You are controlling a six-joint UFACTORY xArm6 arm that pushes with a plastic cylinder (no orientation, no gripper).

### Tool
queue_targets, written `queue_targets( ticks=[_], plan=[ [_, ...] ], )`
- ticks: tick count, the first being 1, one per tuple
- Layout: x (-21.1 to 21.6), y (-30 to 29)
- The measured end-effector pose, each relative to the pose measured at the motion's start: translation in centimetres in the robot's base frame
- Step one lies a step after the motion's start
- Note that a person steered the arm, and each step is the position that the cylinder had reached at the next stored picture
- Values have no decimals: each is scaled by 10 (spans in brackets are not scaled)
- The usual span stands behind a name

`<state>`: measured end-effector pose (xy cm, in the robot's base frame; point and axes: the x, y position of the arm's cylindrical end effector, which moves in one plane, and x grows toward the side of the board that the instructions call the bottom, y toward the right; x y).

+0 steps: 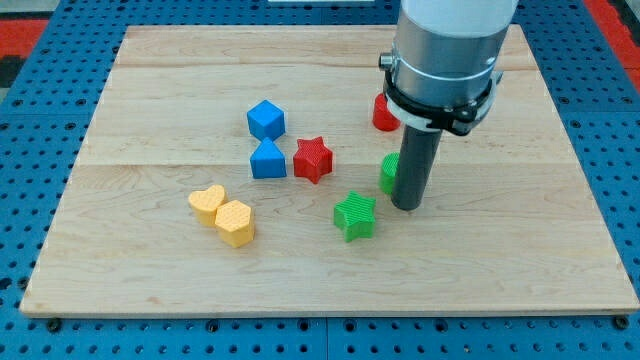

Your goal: Place green star and yellow blocks in a horizontal line

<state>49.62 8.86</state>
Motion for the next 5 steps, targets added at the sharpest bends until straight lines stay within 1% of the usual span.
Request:
queue_targets(
  ticks=[1, 2, 3, 4, 5],
  plan=[
    [32, 7],
    [60, -11],
    [48, -41],
    [36, -41],
    [40, -59]
  ],
)
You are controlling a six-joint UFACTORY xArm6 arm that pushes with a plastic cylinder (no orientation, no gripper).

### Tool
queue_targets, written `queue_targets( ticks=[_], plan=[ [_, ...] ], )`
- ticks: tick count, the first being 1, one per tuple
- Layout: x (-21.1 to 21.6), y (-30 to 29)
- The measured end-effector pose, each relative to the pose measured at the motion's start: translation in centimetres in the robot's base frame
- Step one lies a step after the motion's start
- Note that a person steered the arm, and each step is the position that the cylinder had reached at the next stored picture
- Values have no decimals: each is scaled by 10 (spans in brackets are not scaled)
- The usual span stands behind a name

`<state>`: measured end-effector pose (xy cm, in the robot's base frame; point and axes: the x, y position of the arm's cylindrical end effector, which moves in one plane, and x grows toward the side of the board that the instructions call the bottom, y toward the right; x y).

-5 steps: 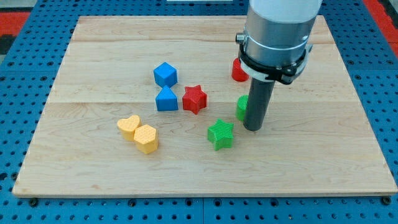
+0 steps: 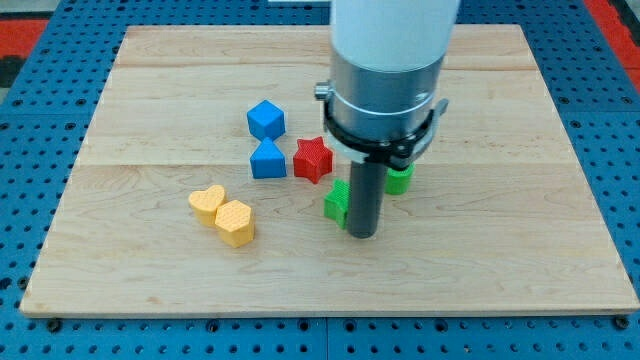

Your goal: Place green star and yellow blocks in a horizontal line

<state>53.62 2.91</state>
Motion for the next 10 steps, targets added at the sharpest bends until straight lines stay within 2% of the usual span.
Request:
queue_targets(
  ticks=[1, 2, 3, 4, 5, 6, 7, 8, 9, 10],
  plan=[
    [27, -9],
    [47, -78],
    [31, -131],
    [6, -122],
    [1, -138],
    [-11, -195],
    [-49, -212],
    [-57, -205],
    [-13, -220],
    [17, -181]
  ],
)
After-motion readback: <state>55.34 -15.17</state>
